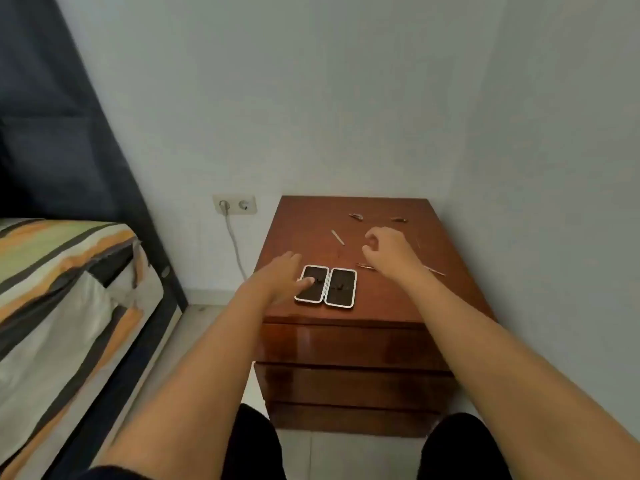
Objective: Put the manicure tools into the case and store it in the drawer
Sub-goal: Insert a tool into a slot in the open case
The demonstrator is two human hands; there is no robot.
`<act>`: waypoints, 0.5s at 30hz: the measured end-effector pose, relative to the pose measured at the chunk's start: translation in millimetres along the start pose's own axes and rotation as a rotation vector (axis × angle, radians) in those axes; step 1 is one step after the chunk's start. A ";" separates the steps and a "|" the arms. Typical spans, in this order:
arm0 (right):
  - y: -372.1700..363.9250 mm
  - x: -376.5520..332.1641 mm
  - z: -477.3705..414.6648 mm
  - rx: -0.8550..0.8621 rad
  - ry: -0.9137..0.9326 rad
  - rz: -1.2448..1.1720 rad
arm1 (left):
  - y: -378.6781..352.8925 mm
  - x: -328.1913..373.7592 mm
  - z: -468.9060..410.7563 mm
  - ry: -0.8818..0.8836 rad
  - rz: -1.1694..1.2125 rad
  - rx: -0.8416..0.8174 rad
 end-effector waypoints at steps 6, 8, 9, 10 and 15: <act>-50.6 37.4 -81.8 -0.040 -0.113 -0.060 | -76.0 -40.8 -31.8 -0.033 0.176 -0.137; -62.0 43.3 -113.9 -0.022 -0.123 -0.077 | -79.0 -52.4 -51.0 -0.073 0.170 -0.088; -68.0 46.7 -131.6 -0.019 -0.133 -0.082 | -79.5 -54.6 -59.3 -0.101 0.155 -0.082; -73.3 48.6 -148.3 -0.013 -0.140 -0.078 | -81.9 -56.6 -67.6 -0.133 0.141 -0.075; -96.1 43.7 -214.7 0.012 -0.106 -0.005 | -81.0 -54.8 -91.1 -0.220 0.100 0.034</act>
Point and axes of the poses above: each hand's wrist, its own z-axis away from the middle knuckle, its own y-axis out of the back of the hand, x = y × z, the point moved 8 cm from there along -z, towards the middle knuckle, and after that the axes turned 15 degrees about -y, right-handed, at the moved point
